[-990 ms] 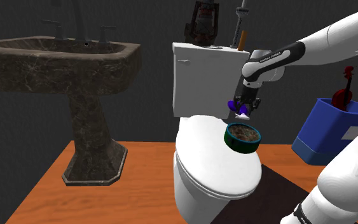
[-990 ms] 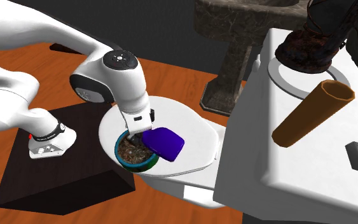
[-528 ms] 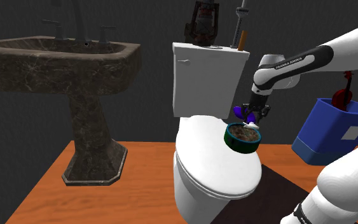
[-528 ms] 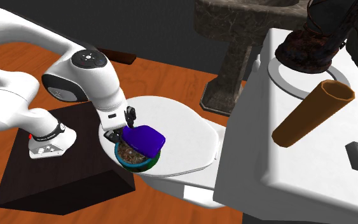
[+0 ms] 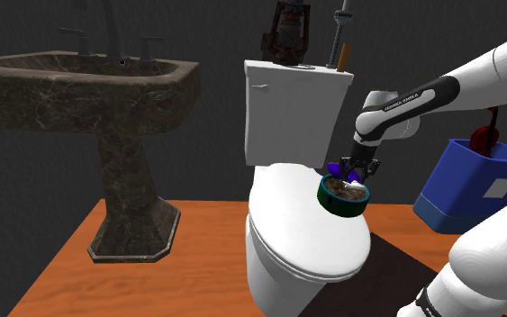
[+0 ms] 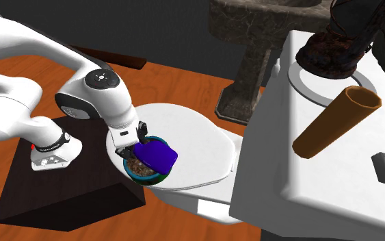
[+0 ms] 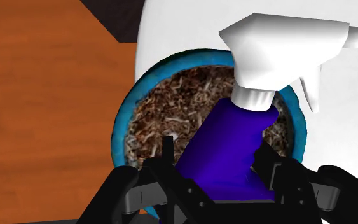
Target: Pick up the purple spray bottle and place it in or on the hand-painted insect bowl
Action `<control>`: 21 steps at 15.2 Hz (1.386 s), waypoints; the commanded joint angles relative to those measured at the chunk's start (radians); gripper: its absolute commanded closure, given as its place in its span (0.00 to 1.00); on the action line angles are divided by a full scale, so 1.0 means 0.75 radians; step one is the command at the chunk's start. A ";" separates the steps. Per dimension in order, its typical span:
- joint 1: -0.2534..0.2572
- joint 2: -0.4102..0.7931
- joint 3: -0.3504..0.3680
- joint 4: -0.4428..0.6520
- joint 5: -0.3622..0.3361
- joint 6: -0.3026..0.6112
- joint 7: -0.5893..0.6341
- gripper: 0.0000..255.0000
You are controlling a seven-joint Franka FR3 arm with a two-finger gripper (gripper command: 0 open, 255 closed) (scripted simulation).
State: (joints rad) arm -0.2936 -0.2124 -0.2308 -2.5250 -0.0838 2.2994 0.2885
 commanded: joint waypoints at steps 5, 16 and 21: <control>0.003 0.062 -0.006 -0.032 0.011 0.094 -0.008 1.00; 0.003 0.062 -0.006 -0.032 0.011 0.094 -0.009 0.00; 0.000 -0.054 0.007 0.046 -0.006 -0.099 0.007 0.00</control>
State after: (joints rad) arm -0.2926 -0.2339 -0.2271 -2.5017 -0.0853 2.2581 0.2922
